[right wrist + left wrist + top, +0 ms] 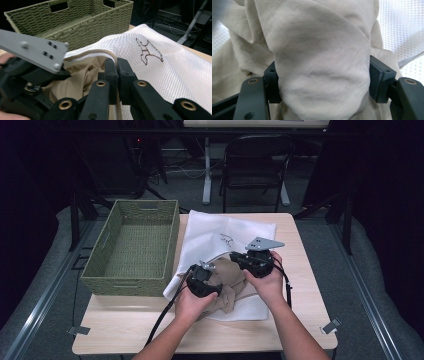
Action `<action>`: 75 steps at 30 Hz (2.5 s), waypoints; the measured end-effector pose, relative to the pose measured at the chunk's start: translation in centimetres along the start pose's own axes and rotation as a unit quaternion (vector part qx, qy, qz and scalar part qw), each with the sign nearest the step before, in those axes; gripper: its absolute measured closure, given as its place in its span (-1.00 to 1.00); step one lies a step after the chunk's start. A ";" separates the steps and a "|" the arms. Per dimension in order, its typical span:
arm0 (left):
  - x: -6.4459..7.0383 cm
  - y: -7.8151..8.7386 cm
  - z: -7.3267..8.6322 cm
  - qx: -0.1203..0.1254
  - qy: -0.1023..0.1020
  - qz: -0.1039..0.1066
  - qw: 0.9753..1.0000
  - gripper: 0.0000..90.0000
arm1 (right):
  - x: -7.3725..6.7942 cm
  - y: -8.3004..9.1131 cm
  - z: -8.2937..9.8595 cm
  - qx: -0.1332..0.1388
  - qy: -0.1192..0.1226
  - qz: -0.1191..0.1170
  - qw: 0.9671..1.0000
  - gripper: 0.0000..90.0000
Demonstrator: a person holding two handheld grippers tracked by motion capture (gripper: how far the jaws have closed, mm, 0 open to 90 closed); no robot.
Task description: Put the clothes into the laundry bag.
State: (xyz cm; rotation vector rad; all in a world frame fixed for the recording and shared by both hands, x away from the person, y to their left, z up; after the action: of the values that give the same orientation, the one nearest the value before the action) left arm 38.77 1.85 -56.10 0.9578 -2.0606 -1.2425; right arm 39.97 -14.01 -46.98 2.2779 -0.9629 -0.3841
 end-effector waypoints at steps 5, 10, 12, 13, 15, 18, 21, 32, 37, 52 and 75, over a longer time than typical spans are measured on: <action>0.1 1.5 0.1 0.011 -0.001 0.002 1.000 -0.37 | 0.1 0.0 0.1 0.001 -0.002 0.001 1.000 0.95; -0.1 3.7 0.8 0.032 -0.005 0.010 0.999 -0.37 | 0.1 -0.1 0.1 0.004 -0.006 0.001 1.000 0.95; -0.1 4.5 1.1 0.037 -0.008 0.013 0.999 -0.37 | 0.1 -0.2 0.1 0.004 -0.006 0.001 1.000 0.95; -0.2 4.9 1.4 0.040 -0.009 0.016 0.999 -0.37 | 0.1 -0.2 0.1 0.003 -0.004 0.002 1.000 0.95; -0.4 5.7 2.2 0.046 -0.009 0.015 0.999 -0.37 | 0.1 -0.3 0.2 0.001 -0.004 0.001 1.000 0.95; -0.7 6.1 3.1 0.044 -0.007 0.015 0.999 -0.37 | 0.1 -0.3 0.2 0.002 -0.005 0.001 1.000 0.95; -1.3 6.2 4.1 0.044 -0.004 0.015 0.999 -0.36 | 0.1 -0.3 0.2 0.002 -0.006 0.000 1.000 0.95; -1.7 5.4 5.8 0.033 0.000 0.029 0.999 -0.36 | 0.0 -0.4 0.3 0.000 -0.005 -0.001 1.000 0.95; -1.5 4.9 6.3 0.024 -0.006 0.025 0.999 -0.36 | 0.0 -0.4 0.3 -0.001 -0.003 0.000 1.000 0.95; -1.6 1.8 7.2 -0.012 -0.008 0.015 1.000 -0.36 | -0.2 -0.5 0.4 -0.003 -0.002 -0.001 1.000 0.95; -1.5 0.3 7.8 0.005 -0.025 0.001 1.000 0.36 | -0.4 -0.7 0.5 -0.007 0.000 -0.001 1.000 0.94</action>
State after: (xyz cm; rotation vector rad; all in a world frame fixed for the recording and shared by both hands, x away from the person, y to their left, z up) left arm 33.79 7.16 -59.23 0.9377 -2.1071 -1.2687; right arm 39.80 -13.53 -47.73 2.2667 -0.9561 -0.3899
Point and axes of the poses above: each handheld gripper's, and its own axes: y roughly backward along the jaws, z roughly out of its underside, x roughly to its right, the point moved 4 cm from there along -y, roughly forward along the jaws, and after that the axes turned 14 degrees about -x, right-handed, at the moved point
